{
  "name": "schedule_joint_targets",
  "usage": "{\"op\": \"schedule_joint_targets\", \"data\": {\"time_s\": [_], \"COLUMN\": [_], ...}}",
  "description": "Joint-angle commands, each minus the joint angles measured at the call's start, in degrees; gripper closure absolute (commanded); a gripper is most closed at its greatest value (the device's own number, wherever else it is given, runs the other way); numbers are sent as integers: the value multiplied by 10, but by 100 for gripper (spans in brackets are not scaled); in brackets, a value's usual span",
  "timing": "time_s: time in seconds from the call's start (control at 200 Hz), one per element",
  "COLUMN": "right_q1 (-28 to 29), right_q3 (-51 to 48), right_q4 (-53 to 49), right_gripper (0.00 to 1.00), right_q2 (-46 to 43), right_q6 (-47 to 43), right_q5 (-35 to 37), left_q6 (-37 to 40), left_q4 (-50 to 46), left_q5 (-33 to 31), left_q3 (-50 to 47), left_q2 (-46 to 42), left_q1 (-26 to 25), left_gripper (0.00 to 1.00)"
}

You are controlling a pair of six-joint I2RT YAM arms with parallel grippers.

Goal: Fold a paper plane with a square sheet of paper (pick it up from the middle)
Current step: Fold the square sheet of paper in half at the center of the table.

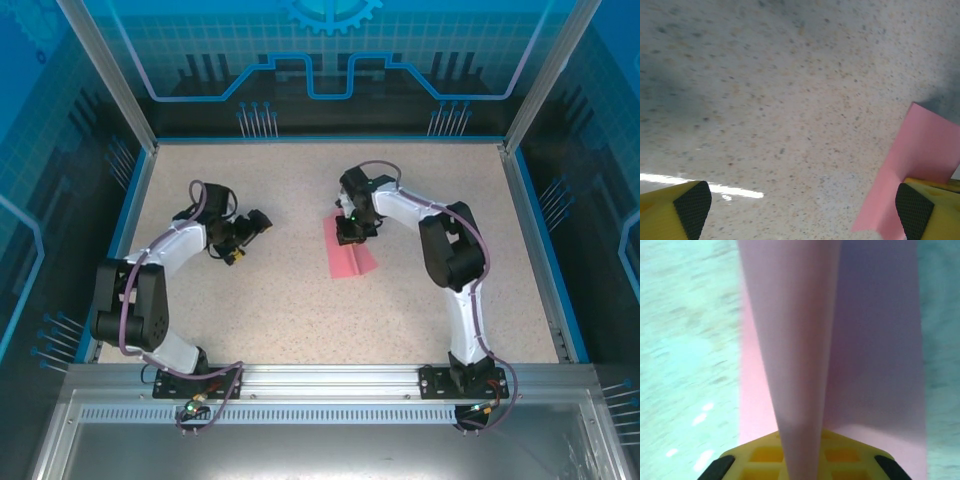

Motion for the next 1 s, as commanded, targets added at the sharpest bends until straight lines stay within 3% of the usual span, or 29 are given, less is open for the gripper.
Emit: {"op": "schedule_joint_targets", "data": {"time_s": [0.0, 0.12, 0.195, 0.63, 0.845, 0.995], "right_q1": [5, 4, 5, 8, -7, -19], "right_q3": [-58, -122, -139, -148, -164, -174], "right_q4": [116, 211, 216, 102, 123, 133], "right_gripper": [91, 89, 86, 50, 45, 43], "right_q2": [-79, -117, -117, -84, -97, -108], "right_q6": [53, 112, 122, 54, 52, 46], "right_q5": [-201, -295, -303, -84, -100, -124], "left_q6": [-25, -40, -48, -73, -89, -109], "left_q4": [79, 159, 191, 238, 358, 439], "left_q5": [35, 49, 49, 23, 131, 197], "left_q3": [-39, -77, -93, -142, -170, -165], "left_q2": [-14, -30, -35, -42, -20, 24], "left_q1": [-27, -61, -82, -114, -122, -134], "left_gripper": [1, 1, 1, 1, 4, 12]}}
